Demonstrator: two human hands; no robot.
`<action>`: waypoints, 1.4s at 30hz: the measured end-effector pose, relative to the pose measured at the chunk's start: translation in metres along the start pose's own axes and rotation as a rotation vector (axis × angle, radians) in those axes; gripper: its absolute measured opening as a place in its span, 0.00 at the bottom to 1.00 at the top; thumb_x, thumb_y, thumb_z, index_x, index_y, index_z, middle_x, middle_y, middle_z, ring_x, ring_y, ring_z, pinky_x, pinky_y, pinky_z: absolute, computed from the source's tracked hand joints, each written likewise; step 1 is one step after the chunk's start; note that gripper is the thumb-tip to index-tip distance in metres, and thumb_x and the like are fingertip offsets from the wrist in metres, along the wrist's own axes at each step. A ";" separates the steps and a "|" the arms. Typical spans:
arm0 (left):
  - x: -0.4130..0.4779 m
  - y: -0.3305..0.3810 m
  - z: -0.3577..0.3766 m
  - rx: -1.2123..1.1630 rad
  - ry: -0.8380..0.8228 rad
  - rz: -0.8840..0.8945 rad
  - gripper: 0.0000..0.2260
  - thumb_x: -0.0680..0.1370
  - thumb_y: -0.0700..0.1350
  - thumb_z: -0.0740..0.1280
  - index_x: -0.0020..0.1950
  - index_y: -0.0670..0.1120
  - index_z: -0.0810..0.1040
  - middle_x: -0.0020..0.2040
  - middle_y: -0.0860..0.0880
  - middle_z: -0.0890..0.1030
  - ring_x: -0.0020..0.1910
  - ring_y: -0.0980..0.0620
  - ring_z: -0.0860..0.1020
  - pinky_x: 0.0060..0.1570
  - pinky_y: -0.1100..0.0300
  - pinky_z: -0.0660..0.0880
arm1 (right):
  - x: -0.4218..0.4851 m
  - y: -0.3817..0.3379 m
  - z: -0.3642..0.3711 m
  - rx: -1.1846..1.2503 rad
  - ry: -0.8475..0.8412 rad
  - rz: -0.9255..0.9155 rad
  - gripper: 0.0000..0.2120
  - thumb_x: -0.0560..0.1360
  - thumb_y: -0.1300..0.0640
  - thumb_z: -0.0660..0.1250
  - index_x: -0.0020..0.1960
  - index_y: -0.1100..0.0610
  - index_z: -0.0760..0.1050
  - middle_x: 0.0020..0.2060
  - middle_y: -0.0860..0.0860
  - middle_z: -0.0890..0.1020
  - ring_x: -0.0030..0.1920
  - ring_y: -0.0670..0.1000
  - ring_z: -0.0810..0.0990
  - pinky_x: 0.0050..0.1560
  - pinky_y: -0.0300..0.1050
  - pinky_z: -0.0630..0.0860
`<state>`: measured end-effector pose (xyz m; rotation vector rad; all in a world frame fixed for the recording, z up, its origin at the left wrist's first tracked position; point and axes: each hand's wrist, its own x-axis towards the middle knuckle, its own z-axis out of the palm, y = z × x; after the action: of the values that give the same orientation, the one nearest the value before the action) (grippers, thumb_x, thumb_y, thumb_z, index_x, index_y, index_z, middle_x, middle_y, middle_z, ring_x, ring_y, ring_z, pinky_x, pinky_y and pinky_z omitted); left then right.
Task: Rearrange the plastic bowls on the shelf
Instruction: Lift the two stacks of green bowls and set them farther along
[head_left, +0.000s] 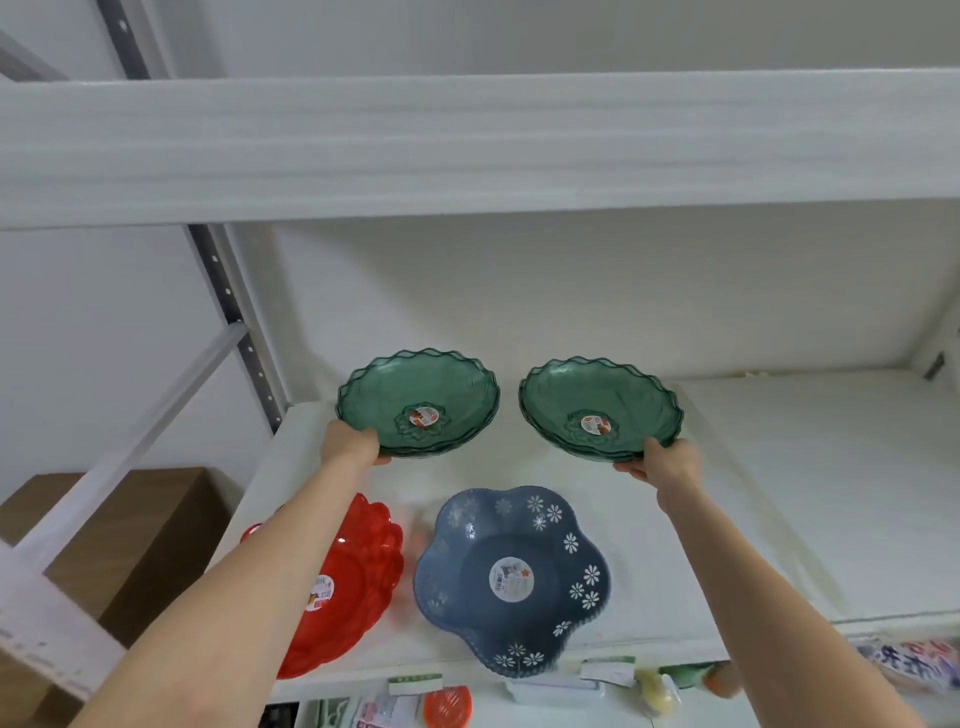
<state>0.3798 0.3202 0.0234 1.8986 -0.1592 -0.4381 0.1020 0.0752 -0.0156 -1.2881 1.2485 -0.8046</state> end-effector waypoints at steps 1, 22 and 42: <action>-0.005 0.002 0.009 -0.011 -0.005 -0.002 0.04 0.76 0.38 0.64 0.48 0.43 0.78 0.50 0.44 0.82 0.35 0.42 0.82 0.29 0.60 0.81 | 0.001 -0.001 -0.011 0.013 0.007 -0.007 0.16 0.74 0.68 0.54 0.59 0.67 0.72 0.31 0.60 0.80 0.19 0.49 0.80 0.22 0.38 0.77; -0.184 0.042 0.238 -0.026 0.051 -0.135 0.15 0.78 0.38 0.59 0.65 0.39 0.71 0.62 0.41 0.79 0.31 0.44 0.81 0.26 0.60 0.74 | 0.080 -0.012 -0.278 0.072 0.045 0.018 0.12 0.75 0.69 0.53 0.55 0.64 0.70 0.40 0.65 0.80 0.20 0.49 0.81 0.24 0.38 0.79; -0.260 0.063 0.539 -0.257 0.065 -0.206 0.18 0.75 0.38 0.61 0.65 0.42 0.68 0.60 0.42 0.79 0.32 0.43 0.83 0.41 0.53 0.81 | 0.289 0.008 -0.498 0.065 0.022 0.043 0.16 0.76 0.69 0.54 0.63 0.67 0.68 0.46 0.69 0.79 0.21 0.51 0.81 0.24 0.40 0.79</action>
<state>-0.0556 -0.0929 -0.0250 1.6786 0.1323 -0.5096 -0.3154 -0.3214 -0.0093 -1.1997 1.2538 -0.8241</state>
